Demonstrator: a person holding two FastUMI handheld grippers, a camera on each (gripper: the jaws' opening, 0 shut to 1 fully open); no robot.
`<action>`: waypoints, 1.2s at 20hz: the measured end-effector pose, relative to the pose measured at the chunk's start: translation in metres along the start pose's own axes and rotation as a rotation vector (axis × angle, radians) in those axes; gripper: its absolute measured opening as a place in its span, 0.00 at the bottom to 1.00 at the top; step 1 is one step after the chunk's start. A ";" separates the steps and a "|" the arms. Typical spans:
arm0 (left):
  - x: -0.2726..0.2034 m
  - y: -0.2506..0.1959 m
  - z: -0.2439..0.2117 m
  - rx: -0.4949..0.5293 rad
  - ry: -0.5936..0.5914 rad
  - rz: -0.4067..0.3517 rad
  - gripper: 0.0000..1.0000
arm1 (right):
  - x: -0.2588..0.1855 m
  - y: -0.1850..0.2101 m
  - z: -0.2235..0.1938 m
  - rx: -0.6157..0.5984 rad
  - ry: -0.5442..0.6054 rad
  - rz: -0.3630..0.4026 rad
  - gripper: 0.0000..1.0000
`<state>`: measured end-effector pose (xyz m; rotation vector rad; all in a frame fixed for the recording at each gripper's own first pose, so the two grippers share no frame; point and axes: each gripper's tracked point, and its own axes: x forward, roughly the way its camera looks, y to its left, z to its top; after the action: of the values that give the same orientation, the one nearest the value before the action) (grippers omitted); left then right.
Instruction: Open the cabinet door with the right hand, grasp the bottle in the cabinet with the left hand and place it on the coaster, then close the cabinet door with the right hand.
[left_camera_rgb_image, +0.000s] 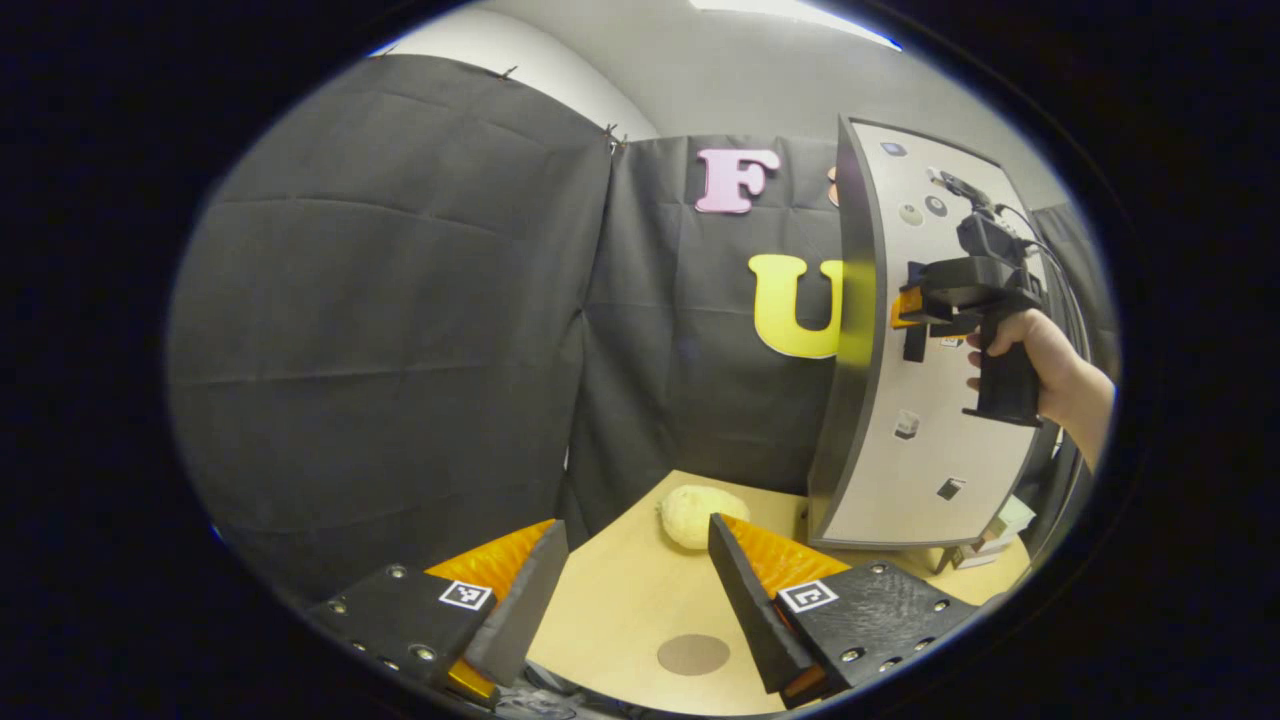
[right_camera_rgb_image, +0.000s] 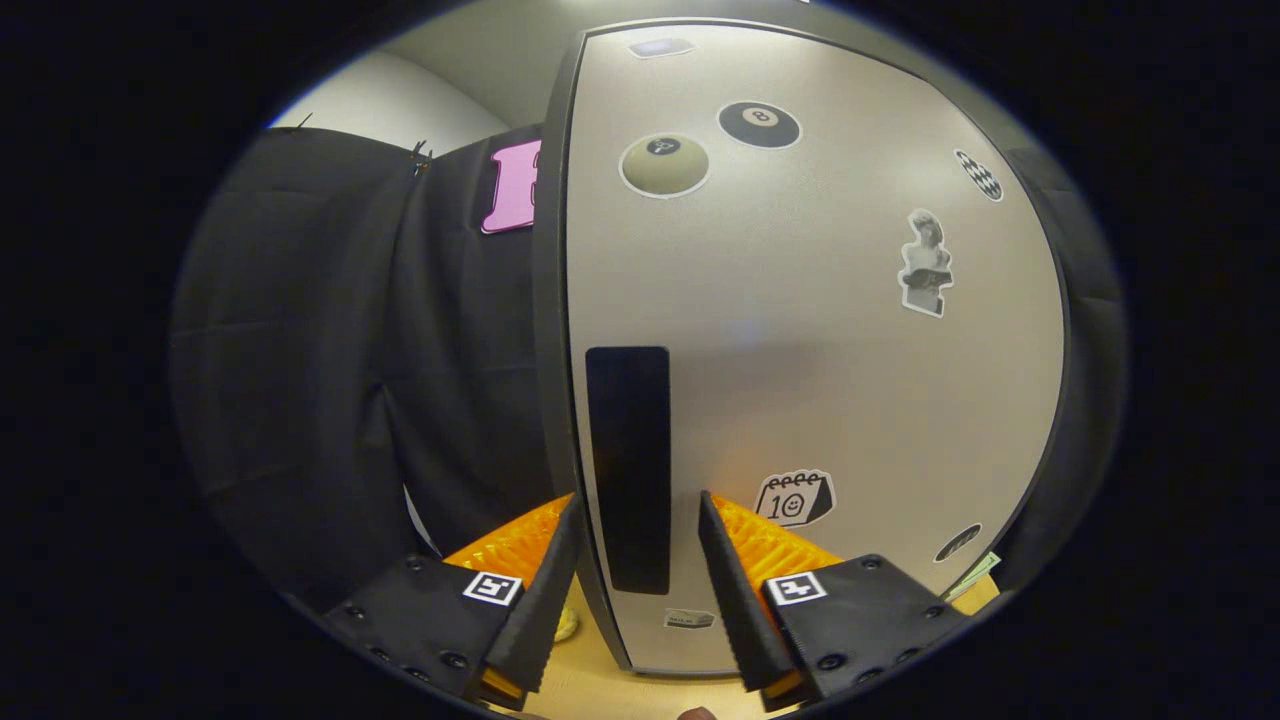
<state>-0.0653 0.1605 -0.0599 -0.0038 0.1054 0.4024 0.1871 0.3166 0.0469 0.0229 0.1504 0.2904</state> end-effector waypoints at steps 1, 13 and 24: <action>-0.001 0.000 0.000 0.000 0.002 0.000 0.88 | 0.000 0.001 -0.001 0.008 0.008 -0.001 0.67; 0.000 -0.001 0.000 0.004 -0.003 -0.014 0.88 | -0.005 0.001 -0.004 0.023 0.001 0.065 0.22; -0.001 -0.005 0.000 0.010 0.004 -0.073 0.85 | -0.041 -0.003 -0.009 0.003 -0.008 0.211 0.17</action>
<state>-0.0638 0.1552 -0.0604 0.0014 0.1105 0.3290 0.1480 0.3016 0.0438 0.0426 0.1401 0.5010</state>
